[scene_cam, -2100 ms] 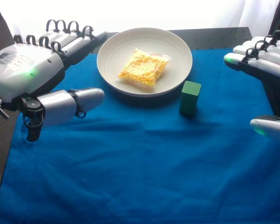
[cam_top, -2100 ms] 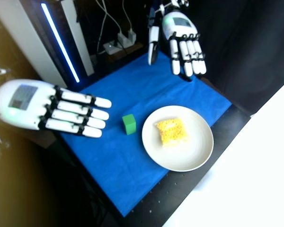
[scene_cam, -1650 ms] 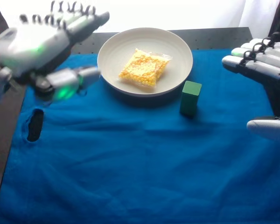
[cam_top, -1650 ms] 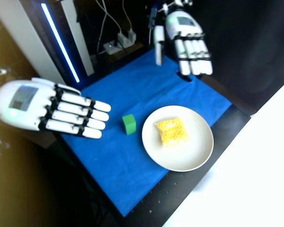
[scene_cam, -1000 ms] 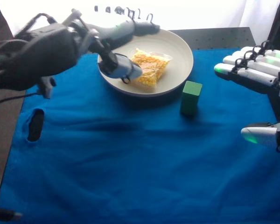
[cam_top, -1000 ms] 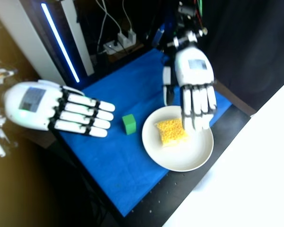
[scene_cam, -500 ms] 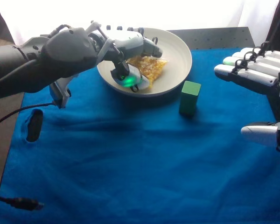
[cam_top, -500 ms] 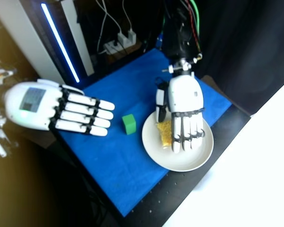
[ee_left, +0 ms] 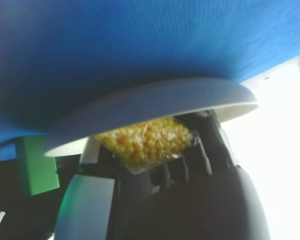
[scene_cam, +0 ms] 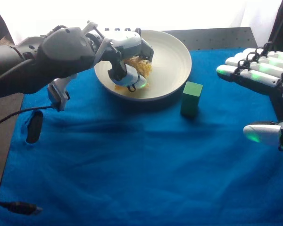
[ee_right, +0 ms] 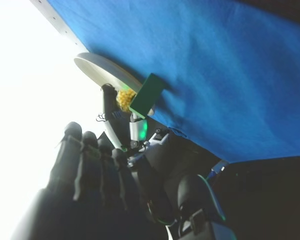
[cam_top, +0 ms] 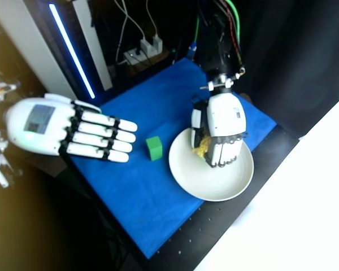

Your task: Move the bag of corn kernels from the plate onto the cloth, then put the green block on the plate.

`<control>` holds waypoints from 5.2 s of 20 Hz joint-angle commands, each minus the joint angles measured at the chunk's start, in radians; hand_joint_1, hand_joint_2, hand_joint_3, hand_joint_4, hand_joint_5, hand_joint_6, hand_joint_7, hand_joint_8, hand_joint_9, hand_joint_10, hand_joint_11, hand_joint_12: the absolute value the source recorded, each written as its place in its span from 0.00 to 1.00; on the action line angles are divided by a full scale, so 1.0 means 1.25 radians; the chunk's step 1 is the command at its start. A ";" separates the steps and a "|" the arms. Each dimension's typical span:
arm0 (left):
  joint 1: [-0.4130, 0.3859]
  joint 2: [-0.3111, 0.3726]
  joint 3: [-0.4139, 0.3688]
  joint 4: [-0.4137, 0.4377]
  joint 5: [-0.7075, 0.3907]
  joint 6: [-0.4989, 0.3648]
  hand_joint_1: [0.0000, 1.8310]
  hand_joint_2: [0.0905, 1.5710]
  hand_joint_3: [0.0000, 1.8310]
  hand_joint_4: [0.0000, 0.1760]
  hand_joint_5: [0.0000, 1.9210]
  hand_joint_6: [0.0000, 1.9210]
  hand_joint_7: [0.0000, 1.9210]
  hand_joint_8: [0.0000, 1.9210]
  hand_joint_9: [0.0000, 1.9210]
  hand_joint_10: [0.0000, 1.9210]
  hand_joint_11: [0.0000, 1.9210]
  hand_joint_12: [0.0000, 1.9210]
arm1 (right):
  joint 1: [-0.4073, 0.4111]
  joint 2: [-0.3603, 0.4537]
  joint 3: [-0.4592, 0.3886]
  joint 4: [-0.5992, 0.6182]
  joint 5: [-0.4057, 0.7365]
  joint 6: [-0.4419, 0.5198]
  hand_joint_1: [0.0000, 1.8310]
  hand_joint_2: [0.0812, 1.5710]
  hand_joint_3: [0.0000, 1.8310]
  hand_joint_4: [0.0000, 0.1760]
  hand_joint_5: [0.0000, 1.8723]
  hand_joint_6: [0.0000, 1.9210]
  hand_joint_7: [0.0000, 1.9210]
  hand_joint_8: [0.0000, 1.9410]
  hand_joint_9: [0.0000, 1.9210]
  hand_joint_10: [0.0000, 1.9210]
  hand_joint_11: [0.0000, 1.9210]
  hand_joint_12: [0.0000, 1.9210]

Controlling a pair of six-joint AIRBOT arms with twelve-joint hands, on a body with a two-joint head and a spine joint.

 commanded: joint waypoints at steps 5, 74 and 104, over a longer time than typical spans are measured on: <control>-0.050 0.066 -0.089 0.177 -0.141 -0.106 0.67 0.89 0.00 0.00 0.24 0.95 0.20 0.93 0.27 0.94 0.26 1.00 | 0.005 -0.003 0.003 0.011 0.095 0.010 0.14 0.83 0.00 0.00 0.00 0.00 0.00 0.00 0.00 0.00 0.00 0.00; 0.588 0.462 -0.595 0.338 -1.073 -0.675 0.23 0.76 0.00 0.78 0.00 0.00 0.00 0.00 0.00 0.00 0.00 0.00 | 0.332 -0.149 0.142 -0.198 -0.072 0.128 0.73 0.76 0.00 0.00 0.34 0.67 0.41 0.68 0.45 0.76 0.40 0.83; 0.581 0.427 -0.576 0.347 -1.065 -0.710 0.16 0.74 0.00 0.98 0.02 0.00 0.00 0.00 0.00 0.00 0.00 0.00 | 0.432 -0.569 0.493 -0.219 -0.568 0.131 0.31 0.66 0.00 0.62 0.00 0.00 0.00 0.00 0.00 0.00 0.00 0.02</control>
